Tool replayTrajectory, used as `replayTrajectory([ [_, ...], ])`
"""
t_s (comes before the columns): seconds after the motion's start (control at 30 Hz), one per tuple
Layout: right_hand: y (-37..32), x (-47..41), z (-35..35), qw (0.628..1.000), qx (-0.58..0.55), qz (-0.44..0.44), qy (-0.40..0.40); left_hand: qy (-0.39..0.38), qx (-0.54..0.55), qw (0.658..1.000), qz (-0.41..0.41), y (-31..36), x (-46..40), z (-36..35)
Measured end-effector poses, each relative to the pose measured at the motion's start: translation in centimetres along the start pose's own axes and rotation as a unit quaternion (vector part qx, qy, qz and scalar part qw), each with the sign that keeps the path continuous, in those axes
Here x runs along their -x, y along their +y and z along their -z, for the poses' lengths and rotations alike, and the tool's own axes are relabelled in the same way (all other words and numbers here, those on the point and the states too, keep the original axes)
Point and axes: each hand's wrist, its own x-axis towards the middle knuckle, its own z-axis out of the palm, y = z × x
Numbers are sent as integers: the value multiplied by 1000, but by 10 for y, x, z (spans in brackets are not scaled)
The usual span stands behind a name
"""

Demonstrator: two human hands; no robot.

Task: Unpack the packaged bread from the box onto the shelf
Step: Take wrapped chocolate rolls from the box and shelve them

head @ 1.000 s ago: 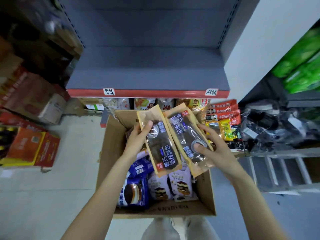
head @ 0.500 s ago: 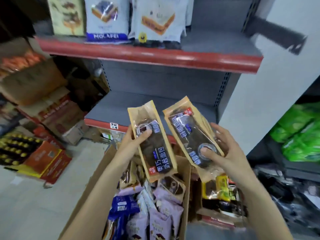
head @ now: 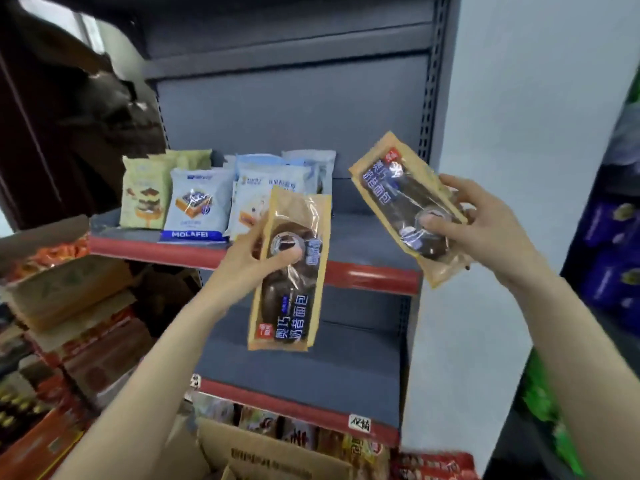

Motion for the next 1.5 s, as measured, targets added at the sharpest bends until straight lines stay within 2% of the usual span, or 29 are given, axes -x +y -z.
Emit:
replayTrajectory([
  [0.07, -4, -38, -4, 992, 111, 53, -16, -4, -43, 999, -5, 12, -21, -2],
  [0.13, -2, -77, -15, 967, 228, 104, -44, 18, -57, 998, -9, 21, -40, -5],
  [0.2, 11, -113, -27, 942, 302, 119, -84, 42, -47, 998, 4, 27, -57, -5],
  [0.27, 29, -145, -36, 925, 347, 100, -123, 46, -39, 998, 5, 33, -71, -6],
  [0.4, 62, -184, -51, 896, 399, 98, -168, 65, -61, 995, -47, 40, -96, -14],
  [0.5, 87, -205, -54, 864, 464, 102, -169, 70, -77, 991, -84, 41, -112, -26],
  [0.57, 84, -204, -44, 880, 434, 104, -160, 47, -95, 989, -100, 43, -124, -35],
  [0.67, 60, -186, -19, 941, 308, 85, -112, -14, -148, 981, -123, 54, -148, -50],
  [0.77, 41, -166, 5, 985, 155, 67, -32, -36, -290, 940, -173, 70, -183, -72],
  [0.87, 40, -151, 15, 980, 179, 77, -24, -77, -399, 893, -194, 67, -216, -96],
  [1.0, 55, -142, 13, 940, 308, 110, -96, -215, -447, 839, -223, 44, -244, -124],
  [1.07, 65, -141, 7, 920, 352, 92, -142, -215, -494, 811, -230, 30, -253, -134],
  [1.17, 83, -145, -3, 856, 461, 81, -221, -177, -574, 779, -180, 7, -256, -139],
  [1.23, 90, -148, -5, 842, 478, 69, -242, -163, -580, 784, -151, -3, -254, -137],
  [1.33, 88, -146, -4, 853, 472, 83, -204, -132, -539, 820, -139, 2, -238, -128],
  [1.4, 76, -136, -4, 859, 477, 108, -153, -88, -492, 851, -161, 12, -216, -120],
  [1.5, 51, -103, -13, 877, 446, 165, -67, -11, -407, 883, -235, 20, -170, -102],
])
